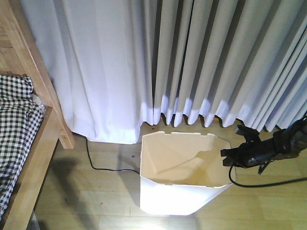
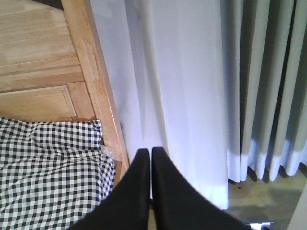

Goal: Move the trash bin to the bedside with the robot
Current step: 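Lower the held bin onto the floor beside the bed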

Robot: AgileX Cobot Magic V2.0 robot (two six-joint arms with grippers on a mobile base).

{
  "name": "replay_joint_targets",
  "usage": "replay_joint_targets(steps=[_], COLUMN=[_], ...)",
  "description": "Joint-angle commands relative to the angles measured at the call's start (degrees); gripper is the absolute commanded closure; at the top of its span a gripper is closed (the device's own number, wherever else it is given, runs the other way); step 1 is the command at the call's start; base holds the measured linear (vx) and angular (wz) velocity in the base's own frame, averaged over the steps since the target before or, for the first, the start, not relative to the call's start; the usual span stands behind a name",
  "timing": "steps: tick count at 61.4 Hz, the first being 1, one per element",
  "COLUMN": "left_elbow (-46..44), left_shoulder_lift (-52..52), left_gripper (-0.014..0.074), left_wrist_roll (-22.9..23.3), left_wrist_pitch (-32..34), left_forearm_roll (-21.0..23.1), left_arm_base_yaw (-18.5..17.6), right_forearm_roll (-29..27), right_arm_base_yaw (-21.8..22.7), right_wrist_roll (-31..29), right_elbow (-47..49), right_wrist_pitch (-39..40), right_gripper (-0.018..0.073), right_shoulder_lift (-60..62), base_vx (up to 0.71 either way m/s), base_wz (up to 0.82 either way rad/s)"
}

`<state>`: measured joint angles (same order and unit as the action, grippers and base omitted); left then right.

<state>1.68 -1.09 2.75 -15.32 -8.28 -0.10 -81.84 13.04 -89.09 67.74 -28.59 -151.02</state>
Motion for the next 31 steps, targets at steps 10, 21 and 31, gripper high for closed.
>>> replay_joint_targets(steps=[10,21,31], left_elbow=[1.7,1.7,1.7], left_shoulder_lift=[-0.5,-0.5,-0.5], left_gripper=[0.0602,0.0602,0.0602], left_wrist_roll=[0.5,0.5,0.5], left_wrist_pitch=[4.2,4.2,4.2], left_forearm_roll=[0.2,0.2,0.2], left_arm_base_yaw=[-0.4,-0.4,-0.4], right_forearm_roll=[-2.9,-1.8,-1.0], right_arm_base_yaw=[0.4,-0.3,-2.0], right_wrist_roll=[2.4,3.3,6.8], right_elbow=[9.0,14.1,19.1], right_wrist_pitch=[-13.4,-13.3,-12.6], right_gripper=[0.0566,0.0565,0.0561], right_shoulder_lift=[-3.2,-7.5,-11.2], base_vx=[0.00,0.00,0.00], base_wz=[0.00,0.00,0.00])
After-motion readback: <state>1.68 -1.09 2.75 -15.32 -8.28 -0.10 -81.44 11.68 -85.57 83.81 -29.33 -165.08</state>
